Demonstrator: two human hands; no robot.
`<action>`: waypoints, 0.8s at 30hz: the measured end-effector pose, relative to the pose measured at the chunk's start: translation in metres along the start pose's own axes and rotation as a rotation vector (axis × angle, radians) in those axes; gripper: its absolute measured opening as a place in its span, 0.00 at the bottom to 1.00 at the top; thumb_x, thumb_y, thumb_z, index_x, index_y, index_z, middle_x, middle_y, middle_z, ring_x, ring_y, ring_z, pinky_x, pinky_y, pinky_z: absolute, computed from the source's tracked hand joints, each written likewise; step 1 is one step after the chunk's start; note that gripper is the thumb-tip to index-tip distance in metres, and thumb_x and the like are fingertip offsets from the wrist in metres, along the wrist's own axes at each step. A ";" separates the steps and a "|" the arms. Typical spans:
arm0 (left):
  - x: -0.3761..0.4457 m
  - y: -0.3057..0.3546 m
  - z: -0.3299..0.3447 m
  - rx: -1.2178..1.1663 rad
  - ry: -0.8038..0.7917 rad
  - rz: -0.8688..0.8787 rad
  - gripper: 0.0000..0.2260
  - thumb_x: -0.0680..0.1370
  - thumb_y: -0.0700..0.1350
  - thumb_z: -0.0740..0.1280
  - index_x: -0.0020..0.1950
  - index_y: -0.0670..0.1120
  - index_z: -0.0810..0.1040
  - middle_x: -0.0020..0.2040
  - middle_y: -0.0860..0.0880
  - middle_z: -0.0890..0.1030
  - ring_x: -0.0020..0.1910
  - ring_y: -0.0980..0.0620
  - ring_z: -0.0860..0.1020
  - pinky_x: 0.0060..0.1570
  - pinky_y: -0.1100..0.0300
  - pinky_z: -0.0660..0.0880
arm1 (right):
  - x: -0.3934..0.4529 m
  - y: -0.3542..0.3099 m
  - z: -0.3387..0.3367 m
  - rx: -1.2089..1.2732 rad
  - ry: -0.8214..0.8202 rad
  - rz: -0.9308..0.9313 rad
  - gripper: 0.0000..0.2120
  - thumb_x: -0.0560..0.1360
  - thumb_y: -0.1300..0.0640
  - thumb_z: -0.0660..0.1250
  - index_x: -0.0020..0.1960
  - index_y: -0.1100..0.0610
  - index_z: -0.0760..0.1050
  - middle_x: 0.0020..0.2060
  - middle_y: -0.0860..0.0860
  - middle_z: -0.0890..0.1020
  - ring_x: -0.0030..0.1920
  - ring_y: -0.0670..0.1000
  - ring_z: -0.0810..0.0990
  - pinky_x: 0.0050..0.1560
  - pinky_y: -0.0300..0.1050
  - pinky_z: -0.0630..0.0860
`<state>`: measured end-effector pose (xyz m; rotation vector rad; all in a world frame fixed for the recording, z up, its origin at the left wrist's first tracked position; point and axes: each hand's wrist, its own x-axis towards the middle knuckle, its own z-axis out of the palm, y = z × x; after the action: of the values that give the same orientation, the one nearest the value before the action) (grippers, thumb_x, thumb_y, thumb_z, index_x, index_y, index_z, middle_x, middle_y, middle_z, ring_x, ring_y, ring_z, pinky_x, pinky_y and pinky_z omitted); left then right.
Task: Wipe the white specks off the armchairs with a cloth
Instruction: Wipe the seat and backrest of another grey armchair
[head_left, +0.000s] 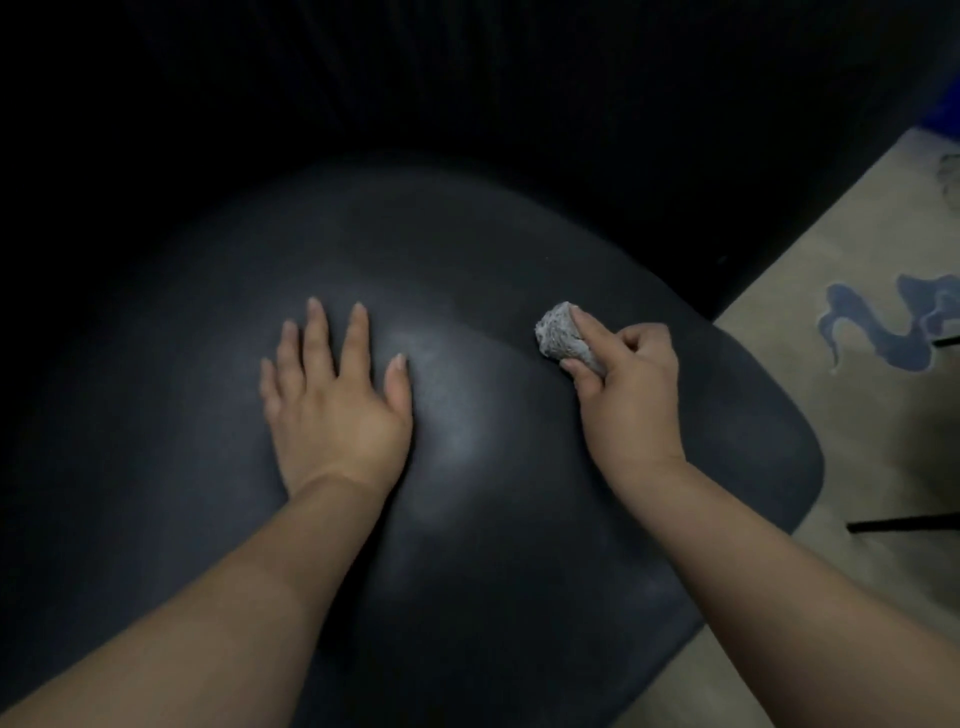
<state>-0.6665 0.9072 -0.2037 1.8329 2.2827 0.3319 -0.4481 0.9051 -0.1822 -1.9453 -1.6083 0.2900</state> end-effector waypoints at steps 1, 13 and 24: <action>-0.001 -0.001 0.004 0.002 0.030 0.001 0.27 0.79 0.62 0.48 0.77 0.55 0.58 0.79 0.47 0.53 0.77 0.45 0.50 0.74 0.47 0.45 | 0.008 0.002 0.001 -0.002 0.002 -0.011 0.23 0.73 0.61 0.71 0.66 0.46 0.74 0.48 0.51 0.66 0.50 0.52 0.69 0.58 0.51 0.72; 0.000 -0.005 0.029 0.015 0.170 -0.008 0.27 0.78 0.58 0.52 0.76 0.52 0.62 0.78 0.45 0.58 0.75 0.42 0.56 0.73 0.45 0.48 | 0.029 0.014 -0.008 -0.039 0.000 0.093 0.24 0.76 0.58 0.68 0.69 0.45 0.70 0.49 0.49 0.67 0.49 0.49 0.69 0.52 0.37 0.67; 0.000 -0.007 0.042 0.023 0.206 0.009 0.27 0.77 0.55 0.54 0.76 0.51 0.62 0.78 0.44 0.57 0.75 0.40 0.56 0.73 0.44 0.47 | 0.097 0.009 0.007 -0.072 0.121 0.689 0.16 0.79 0.53 0.62 0.66 0.55 0.72 0.60 0.60 0.68 0.60 0.60 0.69 0.58 0.46 0.66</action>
<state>-0.6611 0.9081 -0.2463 1.9012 2.4208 0.5202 -0.4203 0.9986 -0.1732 -2.4693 -0.8358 0.3747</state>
